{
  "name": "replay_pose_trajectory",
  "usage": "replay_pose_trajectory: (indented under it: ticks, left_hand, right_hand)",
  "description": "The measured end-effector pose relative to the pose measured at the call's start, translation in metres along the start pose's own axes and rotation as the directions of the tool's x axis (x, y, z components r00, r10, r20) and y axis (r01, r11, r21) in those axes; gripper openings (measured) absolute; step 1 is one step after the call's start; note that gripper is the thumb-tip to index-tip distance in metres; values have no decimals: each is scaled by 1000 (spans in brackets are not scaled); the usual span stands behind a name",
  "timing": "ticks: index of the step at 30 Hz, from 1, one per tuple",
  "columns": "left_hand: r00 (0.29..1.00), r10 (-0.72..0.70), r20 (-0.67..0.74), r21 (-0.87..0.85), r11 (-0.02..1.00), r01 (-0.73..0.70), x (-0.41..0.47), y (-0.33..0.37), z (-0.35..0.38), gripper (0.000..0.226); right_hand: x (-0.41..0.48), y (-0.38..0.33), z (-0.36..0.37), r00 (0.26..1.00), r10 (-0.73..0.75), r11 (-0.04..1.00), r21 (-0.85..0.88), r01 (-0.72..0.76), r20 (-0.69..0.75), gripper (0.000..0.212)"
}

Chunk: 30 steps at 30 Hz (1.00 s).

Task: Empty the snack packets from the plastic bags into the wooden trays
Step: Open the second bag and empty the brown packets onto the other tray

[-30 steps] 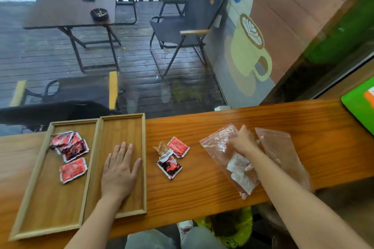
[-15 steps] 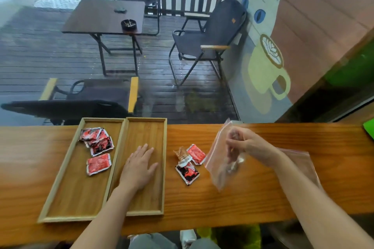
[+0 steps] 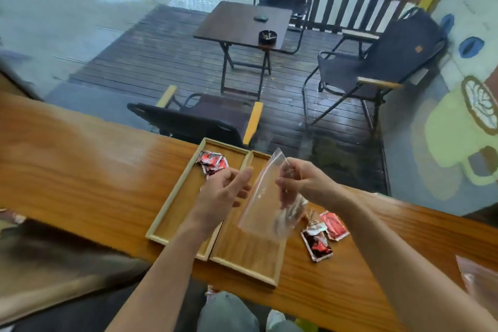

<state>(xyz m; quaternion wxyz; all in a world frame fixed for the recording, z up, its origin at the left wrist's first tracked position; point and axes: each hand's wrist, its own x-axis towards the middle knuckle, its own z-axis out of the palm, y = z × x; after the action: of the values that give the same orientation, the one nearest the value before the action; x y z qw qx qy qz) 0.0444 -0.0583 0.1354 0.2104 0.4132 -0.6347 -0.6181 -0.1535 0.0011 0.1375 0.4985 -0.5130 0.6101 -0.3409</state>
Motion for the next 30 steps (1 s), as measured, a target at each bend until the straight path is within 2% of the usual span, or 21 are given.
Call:
replay_pose_trajectory:
  ticks: [3, 5, 7, 9, 11, 13, 16, 22, 27, 30]
  left_hand:
    - [996, 0, 93, 177, 984, -16, -8, 4, -6, 29]
    - [999, -3, 41, 257, 966, -8, -10, 1, -7, 18]
    - [998, -64, -5, 178, 982, 63, -12, -1, -5, 16]
    - [982, -189, 11, 31, 982, 188, -11, -2, -5, 17]
    - [944, -322, 73, -97, 939, 328, -9, -2, -5, 16]
    - [901, -400, 166, -204, 880, 428, -7, 0, -7, 15]
    - [865, -438, 244, -291, 818, 496, -6, 2, -10, 14]
    - [905, -401, 144, -406, 810, 424, -5, 1, -3, 18]
    - [952, -303, 35, -395, 871, 292, -8, 0, 9, 9]
    - [960, -278, 24, -433, 863, 261, -10, -2, 16, 15]
  right_hand:
    - [18, -2, 15, 995, 29, 999, -47, -24, 96, 6]
    - [25, -4, 23, 990, 52, 995, -93, -40, 128, 3]
    - [30, -4, 28, 995, 34, 994, -103, -24, 92, 8]
    - [32, -5, 34, 1000, -15, 986, -167, 10, -28, 12]
    - [31, -4, 38, 979, -69, 975, -221, 26, -191, 17]
    - [28, -3, 42, 942, -103, 979, -200, 39, -320, 23]
    - [16, -2, 47, 921, -118, 985, -163, 61, -371, 19]
    - [-9, 1, 56, 923, -78, 997, -6, 81, -377, 11]
    - [-17, -6, 56, 967, -56, 983, 156, 97, -250, 9]
    - [-19, -9, 55, 984, -44, 973, 214, 82, -175, 21]
